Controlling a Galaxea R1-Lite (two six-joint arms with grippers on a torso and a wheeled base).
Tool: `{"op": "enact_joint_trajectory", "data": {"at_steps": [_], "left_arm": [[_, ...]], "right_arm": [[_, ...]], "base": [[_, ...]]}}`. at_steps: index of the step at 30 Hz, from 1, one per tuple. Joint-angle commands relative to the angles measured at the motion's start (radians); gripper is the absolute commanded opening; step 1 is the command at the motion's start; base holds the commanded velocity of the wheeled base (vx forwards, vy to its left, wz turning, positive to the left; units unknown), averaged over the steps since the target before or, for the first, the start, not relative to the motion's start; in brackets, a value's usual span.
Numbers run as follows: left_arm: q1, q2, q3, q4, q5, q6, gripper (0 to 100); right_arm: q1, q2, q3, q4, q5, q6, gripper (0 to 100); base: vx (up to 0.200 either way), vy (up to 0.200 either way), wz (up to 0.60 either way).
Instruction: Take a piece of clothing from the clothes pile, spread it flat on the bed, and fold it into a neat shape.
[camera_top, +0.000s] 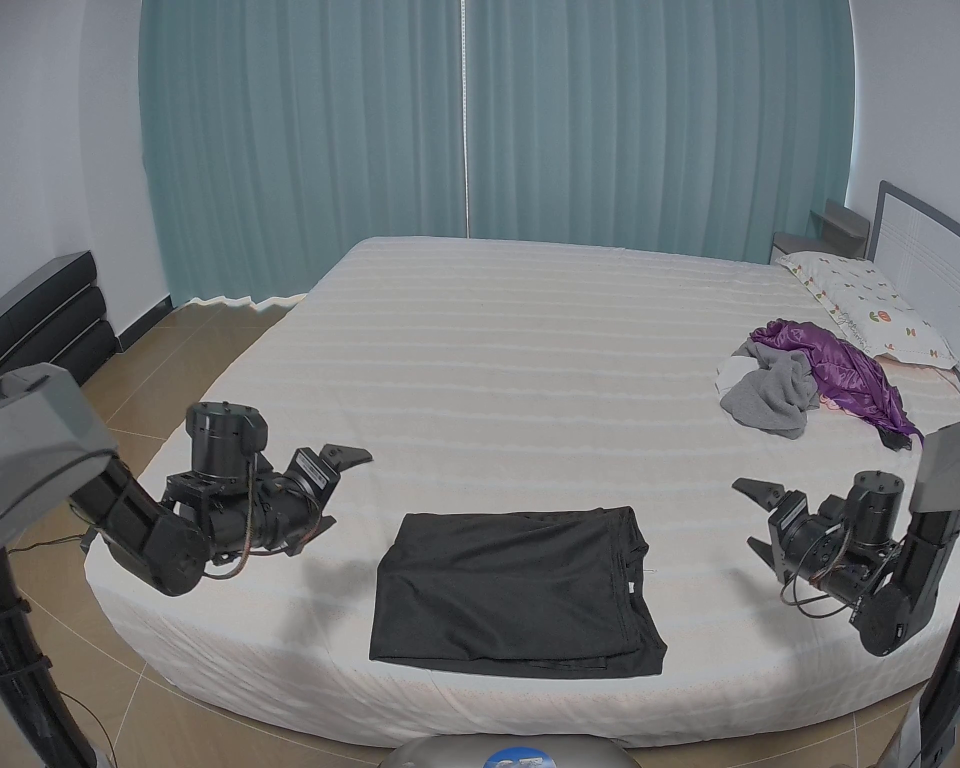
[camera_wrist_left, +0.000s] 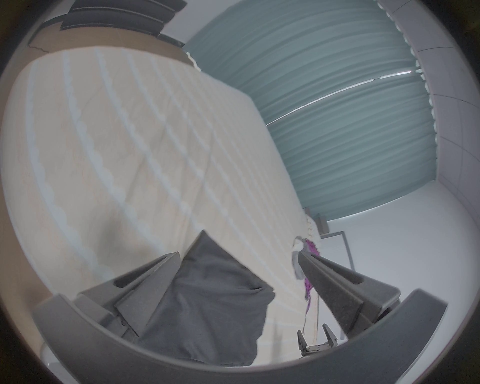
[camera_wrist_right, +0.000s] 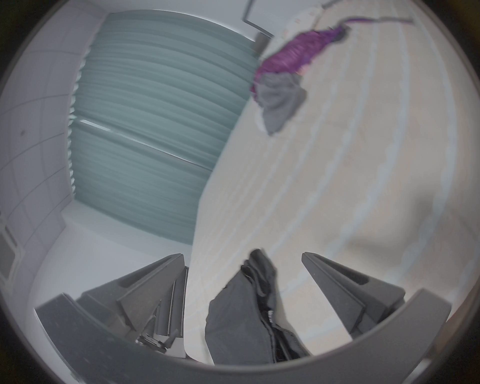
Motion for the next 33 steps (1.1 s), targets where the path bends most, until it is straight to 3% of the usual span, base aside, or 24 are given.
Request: {"op": "enact_joint_trajectory", "data": {"at_steps": [1,3,6,7,8,9,12,18,23,24,27,30,33], "left_arm": [[0.051,-0.363,0.059,0.0,0.003,0.039,100],[0.062,-0.417,0.072,0.002,0.004,0.065,100],[0.077,-0.576,0.101,0.009,0.032,0.161,100],[0.077,-0.576,0.101,0.009,0.032,0.161,100],[0.078,-0.651,0.116,0.009,0.093,0.221,100],[0.077,-0.687,0.128,0.009,0.129,0.258,100],[0.075,-0.791,0.199,0.009,0.213,0.365,100],[0.075,-0.995,0.337,0.012,0.311,0.51,100],[0.071,-1.179,0.405,0.071,0.431,0.655,100],[0.071,-1.191,0.408,0.075,0.434,0.662,100],[0.071,-1.365,0.4,0.21,0.451,0.744,100],[0.091,-1.483,0.398,0.315,0.451,0.824,100],[0.126,-1.582,0.398,0.379,0.451,0.875,100]], "right_arm": [[-0.021,-0.438,0.106,-0.015,-0.012,-0.207,100],[-0.02,-0.505,0.119,-0.015,-0.01,-0.253,100],[-0.012,-0.698,0.161,-0.014,0.004,-0.431,100],[-0.012,-0.698,0.161,-0.014,0.004,-0.431,100],[-0.009,-0.792,0.178,-0.008,0.004,-0.55,100],[-0.009,-0.839,0.187,-0.001,0.004,-0.609,100],[-0.007,-0.981,0.208,0.08,-0.002,-0.708,100],[-0.004,-1.346,0.204,0.5,0.019,-0.756,100],[0.006,-1.689,0.161,1.002,0.054,-0.825,100],[0.008,-1.708,0.156,1.033,0.056,-0.828,100],[0.006,-1.904,0.075,1.378,0.054,-0.908,100],[0.011,-2.01,0.003,1.574,0.054,-0.986,100],[-0.007,-2.011,-0.043,1.617,0.034,-1.037,100]], "base": [[0.0,0.0,0.0],[0.0,0.0,0.0],[0.0,0.0,0.0],[0.0,0.0,0.0],[0.0,0.0,0.0],[0.0,0.0,0.0],[0.0,0.0,0.0],[0.0,0.0,0.0],[0.0,0.0,0.0],[0.0,0.0,0.0],[0.0,0.0,0.0],[0.0,0.0,0.0],[0.0,0.0,0.0]]}}
